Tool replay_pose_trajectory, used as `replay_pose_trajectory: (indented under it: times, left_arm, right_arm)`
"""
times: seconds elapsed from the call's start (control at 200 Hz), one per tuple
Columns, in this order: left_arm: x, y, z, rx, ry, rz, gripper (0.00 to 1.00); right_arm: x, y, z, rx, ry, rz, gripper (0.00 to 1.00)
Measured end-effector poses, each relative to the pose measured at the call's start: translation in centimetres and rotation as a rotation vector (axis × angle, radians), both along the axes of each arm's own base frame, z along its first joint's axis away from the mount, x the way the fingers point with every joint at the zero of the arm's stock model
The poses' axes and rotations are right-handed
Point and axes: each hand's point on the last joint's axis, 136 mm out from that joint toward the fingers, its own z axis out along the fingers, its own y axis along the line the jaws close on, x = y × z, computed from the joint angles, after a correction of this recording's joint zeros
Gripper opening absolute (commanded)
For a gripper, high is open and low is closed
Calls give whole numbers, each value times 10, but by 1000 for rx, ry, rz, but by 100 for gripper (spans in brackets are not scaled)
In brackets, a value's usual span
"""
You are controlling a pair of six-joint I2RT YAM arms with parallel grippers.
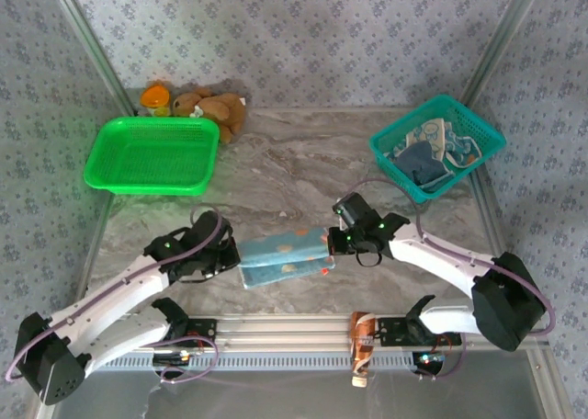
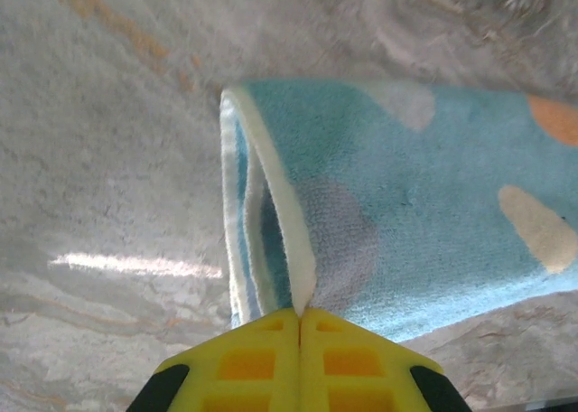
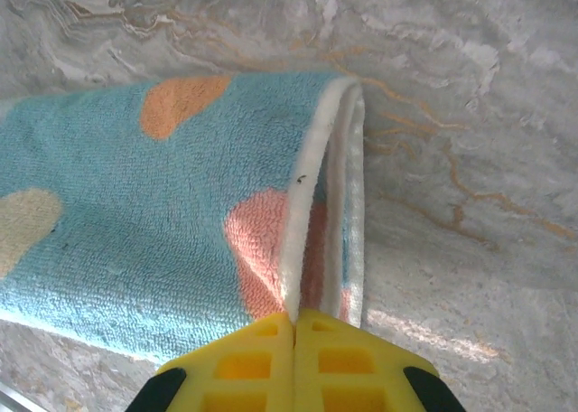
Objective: Fold and stack the towels
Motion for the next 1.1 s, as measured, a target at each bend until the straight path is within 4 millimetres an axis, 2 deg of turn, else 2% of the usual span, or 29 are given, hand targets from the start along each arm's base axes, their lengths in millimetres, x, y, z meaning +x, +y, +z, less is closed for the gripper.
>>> replay_pose_trajectory:
  times: [0.315, 0.52, 0.6, 0.655, 0.715, 0.785, 0.869, 0.959, 1.104]
  left_arm:
    - [-28, 0, -33, -2, 69, 3, 0]
    - [-34, 0, -51, -7, 92, 12, 0]
    - [-36, 0, -59, -15, 109, 16, 11]
    - [-39, 0, -64, -15, 122, 19, 25]
    - [-42, 3, -70, -4, 140, 23, 29]
    - [-45, 4, -73, 3, 148, 21, 42]
    - [-45, 4, -72, 5, 148, 13, 50]
    - [-44, 5, -68, 9, 139, 12, 53]
    - [-33, -3, -52, -17, 101, 13, 54]
  right_arm:
    - [-8, -4, -24, -36, 46, 3, 0]
    - [-15, -5, -45, -63, 87, 13, 0]
    - [-16, -6, -51, -72, 97, 14, 2]
    - [-15, -5, -53, -73, 99, 14, 7]
    - [-15, -6, -54, -78, 101, 14, 15]
    - [-15, -7, -54, -87, 94, 20, 25]
    - [-15, -10, -55, -100, 92, 26, 31]
    - [-16, -12, -51, -112, 80, 41, 39]
    - [-8, -7, -34, -94, 34, 56, 41]
